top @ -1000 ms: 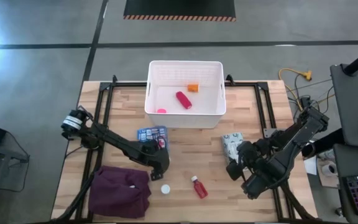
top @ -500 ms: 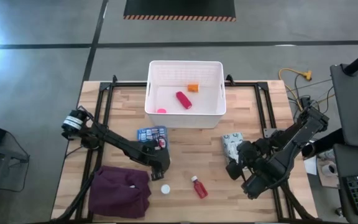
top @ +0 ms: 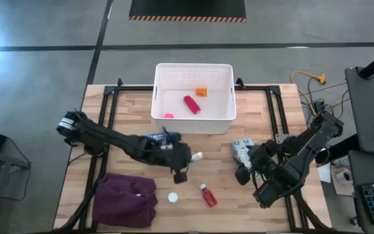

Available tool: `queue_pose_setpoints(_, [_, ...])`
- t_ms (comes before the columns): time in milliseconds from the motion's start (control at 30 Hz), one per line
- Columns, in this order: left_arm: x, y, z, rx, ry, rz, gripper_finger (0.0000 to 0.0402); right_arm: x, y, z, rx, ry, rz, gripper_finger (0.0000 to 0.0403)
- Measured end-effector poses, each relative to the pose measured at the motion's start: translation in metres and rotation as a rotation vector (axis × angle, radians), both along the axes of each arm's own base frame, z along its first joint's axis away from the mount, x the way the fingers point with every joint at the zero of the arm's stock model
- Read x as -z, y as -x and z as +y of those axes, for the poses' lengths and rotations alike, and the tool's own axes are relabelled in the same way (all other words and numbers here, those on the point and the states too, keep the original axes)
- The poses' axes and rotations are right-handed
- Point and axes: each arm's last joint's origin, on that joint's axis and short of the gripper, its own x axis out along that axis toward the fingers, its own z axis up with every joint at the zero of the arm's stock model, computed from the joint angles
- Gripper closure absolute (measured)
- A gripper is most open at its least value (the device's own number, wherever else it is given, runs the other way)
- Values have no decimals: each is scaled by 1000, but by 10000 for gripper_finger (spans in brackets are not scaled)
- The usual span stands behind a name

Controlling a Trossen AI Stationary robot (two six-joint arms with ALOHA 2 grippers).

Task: Pick & place medical supplies in basket/bin
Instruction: Put the white rolled gauze into the white bin

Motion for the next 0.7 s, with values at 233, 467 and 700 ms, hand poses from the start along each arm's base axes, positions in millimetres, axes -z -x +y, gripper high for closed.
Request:
queue_pose_setpoints(233, [-77,-6,54,-152,-287,-133,375,-9,-6,-5,6,47,-57,74])
queue_pose_setpoints(467, [-83,1,158,-418,-217,-63,334,-9,-11,-11,38,39,-64,75])
queue_pose_setpoints(700, [-69,9,200,-478,-140,-30,223,-8,-11,-10,40,8,-44,76])
